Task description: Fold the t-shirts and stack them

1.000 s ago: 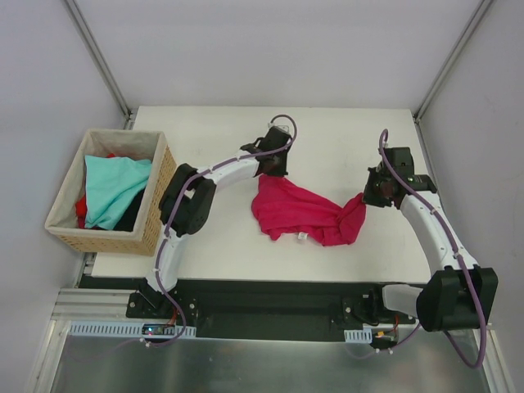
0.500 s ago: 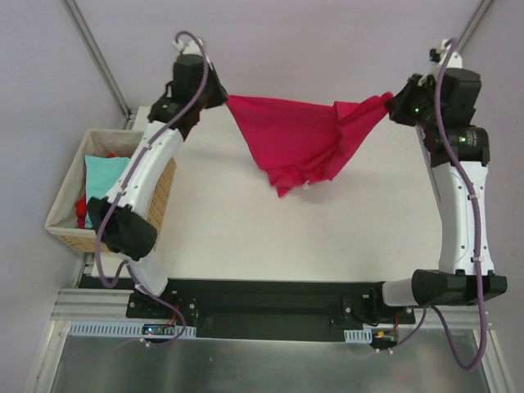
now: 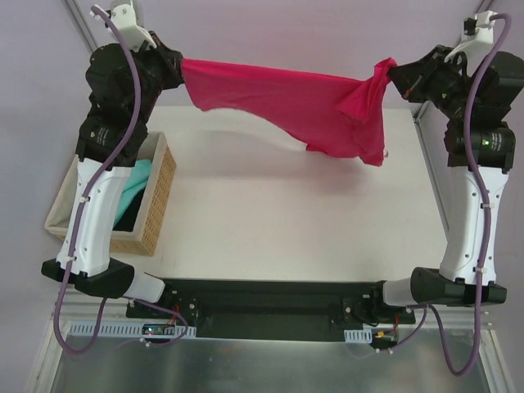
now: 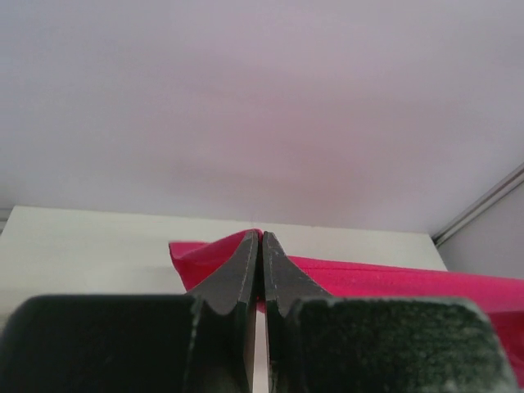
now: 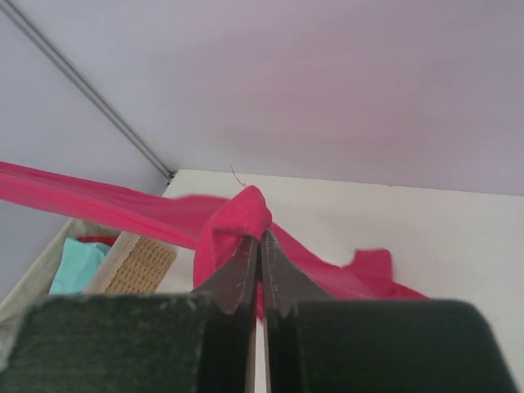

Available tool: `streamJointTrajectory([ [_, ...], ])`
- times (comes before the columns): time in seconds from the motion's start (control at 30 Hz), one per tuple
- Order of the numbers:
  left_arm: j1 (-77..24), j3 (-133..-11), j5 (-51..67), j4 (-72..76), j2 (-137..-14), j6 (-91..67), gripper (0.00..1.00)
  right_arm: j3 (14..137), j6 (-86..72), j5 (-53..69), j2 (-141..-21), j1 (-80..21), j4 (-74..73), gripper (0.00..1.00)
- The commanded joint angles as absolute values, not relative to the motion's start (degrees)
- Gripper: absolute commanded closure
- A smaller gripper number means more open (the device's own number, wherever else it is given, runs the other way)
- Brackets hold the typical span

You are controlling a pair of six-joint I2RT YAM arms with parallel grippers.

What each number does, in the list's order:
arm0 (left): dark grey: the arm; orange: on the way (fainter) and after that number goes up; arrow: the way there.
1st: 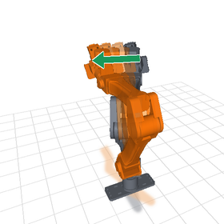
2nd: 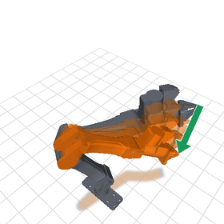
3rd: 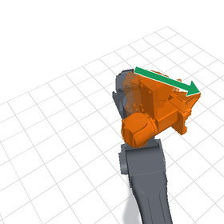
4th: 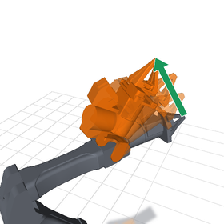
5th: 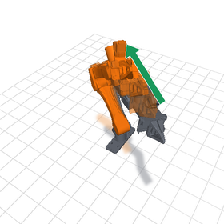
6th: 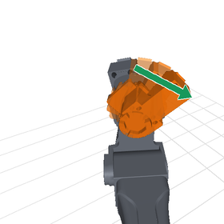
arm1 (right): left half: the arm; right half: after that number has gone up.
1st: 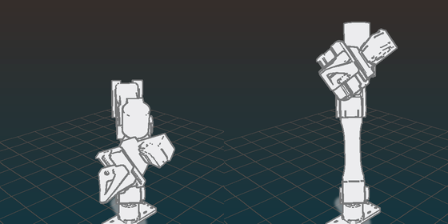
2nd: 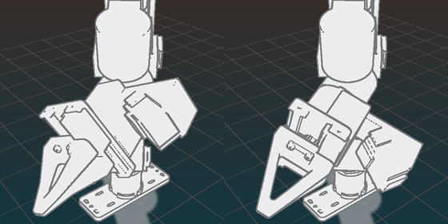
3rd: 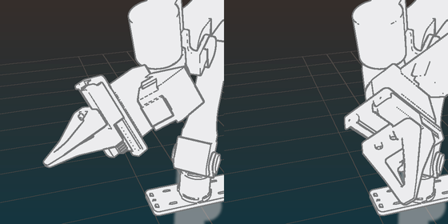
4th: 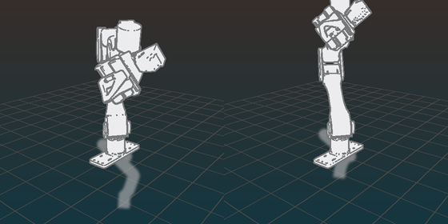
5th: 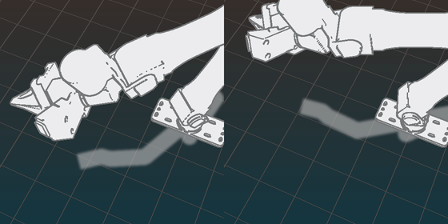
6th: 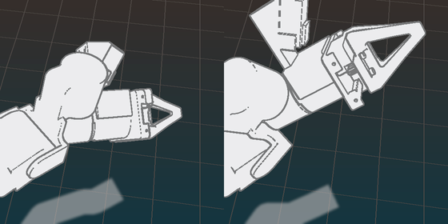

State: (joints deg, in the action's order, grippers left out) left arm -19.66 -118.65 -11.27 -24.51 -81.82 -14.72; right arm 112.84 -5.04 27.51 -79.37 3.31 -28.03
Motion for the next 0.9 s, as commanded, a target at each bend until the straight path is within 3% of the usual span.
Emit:
streamJointTrajectory([
  [0.0, -19.42, -115.85, -13.01, -28.64, -80.51, -14.06, 1.0, 115.4, -7.03, 34.45, -78.66, 4.13, -26.01, 0.99],
  [0.17, -19.42, -108.13, -13.88, -32.08, -77.44, -17.31, 1.0, 110.85, -3.08, 39.52, -77.87, 4.04, -35.4, 0.99],
  [0.33, -19.42, -87.17, -16.34, -32.78, -72.26, -23.18, 1.0, 84.02, 1.48, 41.41, -72.61, 0.9, -35.16, 0.99],
  [0.53, -19.25, -64.01, -17.49, -32.43, -69.08, -33.39, 1.0, 65.07, 5.8, 29.89, -71.1, -12.45, -33.59, 0.99],
  [0.7, -19.25, -54.07, -17.93, -27.78, -74.61, -37.61, 1.0, 66.96, 5.1, 24.7, -84.85, -18.19, -32.87, 0.99],
  [0.87, -18.72, -51.94, -21.88, -23.83, -81.2, -40.34, 1.0, 80.99, 6.15, 17.23, -96.31, -22.93, -37.78, 0.99],
])
